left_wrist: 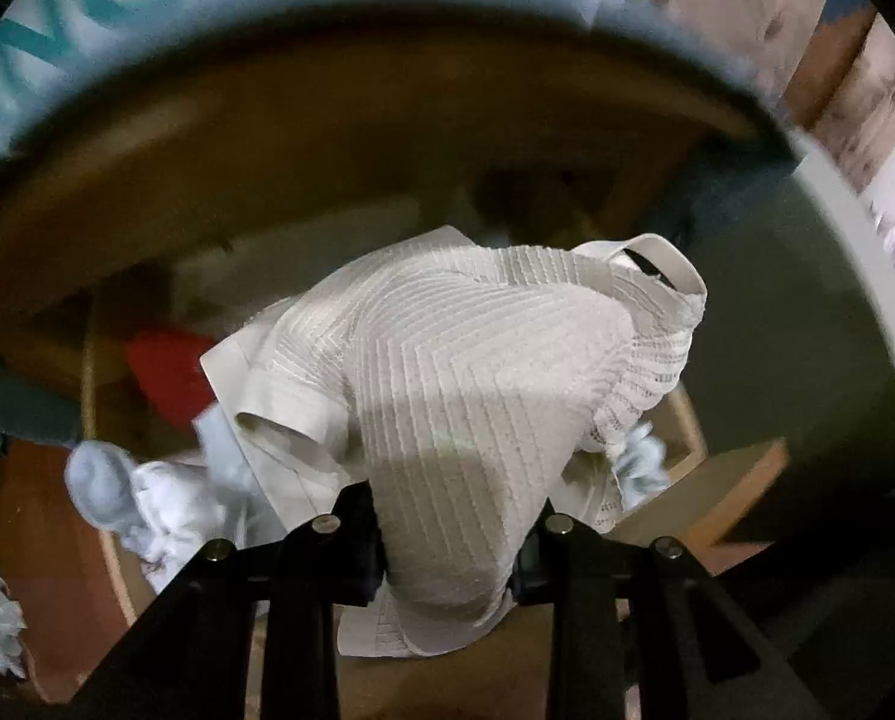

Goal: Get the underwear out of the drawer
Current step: 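Lift the cream bra with the left gripper up toward the shoe box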

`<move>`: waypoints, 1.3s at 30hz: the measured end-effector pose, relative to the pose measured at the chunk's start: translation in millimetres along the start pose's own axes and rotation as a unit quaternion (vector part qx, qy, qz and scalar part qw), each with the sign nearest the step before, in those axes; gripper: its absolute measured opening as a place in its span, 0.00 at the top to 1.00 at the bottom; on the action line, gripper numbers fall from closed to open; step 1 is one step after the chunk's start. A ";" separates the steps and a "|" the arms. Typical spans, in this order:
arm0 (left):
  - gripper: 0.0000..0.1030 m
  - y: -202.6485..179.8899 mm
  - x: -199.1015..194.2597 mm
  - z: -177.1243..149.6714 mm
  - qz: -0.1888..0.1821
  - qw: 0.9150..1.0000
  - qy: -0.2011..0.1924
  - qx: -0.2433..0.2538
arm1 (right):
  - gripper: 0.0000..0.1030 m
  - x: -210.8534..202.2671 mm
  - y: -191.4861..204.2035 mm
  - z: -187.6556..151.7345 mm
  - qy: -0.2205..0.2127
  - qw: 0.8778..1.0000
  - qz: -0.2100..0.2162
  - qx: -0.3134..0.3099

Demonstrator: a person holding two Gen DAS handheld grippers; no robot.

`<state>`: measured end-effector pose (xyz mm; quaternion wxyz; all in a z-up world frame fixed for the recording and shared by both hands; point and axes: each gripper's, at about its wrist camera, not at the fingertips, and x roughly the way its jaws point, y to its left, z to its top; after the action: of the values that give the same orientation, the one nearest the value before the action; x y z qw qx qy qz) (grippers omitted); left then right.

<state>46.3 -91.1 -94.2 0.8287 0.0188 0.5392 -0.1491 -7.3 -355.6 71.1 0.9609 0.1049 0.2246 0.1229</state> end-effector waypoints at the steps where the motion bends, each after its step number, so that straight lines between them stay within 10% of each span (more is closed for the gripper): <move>1: 0.72 0.4 -8.1 -4.2 -0.005 1.000 -0.011 -0.008 | 0.00 0.2 0.7 -0.1 0.000 1.000 -0.001 -0.002; 10: 0.72 3.9 -92.4 -52.1 -0.032 0.996 -0.082 -0.032 | 0.00 2.3 0.5 -0.7 0.005 1.000 -0.007 -0.003; 24: 0.71 40.0 -195.6 -18.3 -0.042 0.987 -0.149 -0.045 | 0.00 23.5 45.1 -13.9 0.065 0.992 0.000 -0.112; 35: 0.71 48.6 -240.6 22.6 -0.033 0.982 -0.178 -0.049 | 0.01 93.9 70.1 -49.8 0.262 0.949 0.038 -0.172; 39: 0.71 51.1 -250.6 26.3 -0.033 0.980 -0.187 -0.053 | 0.20 120.6 65.6 -65.3 0.331 0.931 0.041 -0.149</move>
<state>-10.5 9.5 135.5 0.9091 -0.0710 0.3824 -0.1491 55.2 -249.7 -18.3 0.8310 -0.0774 0.5042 0.2220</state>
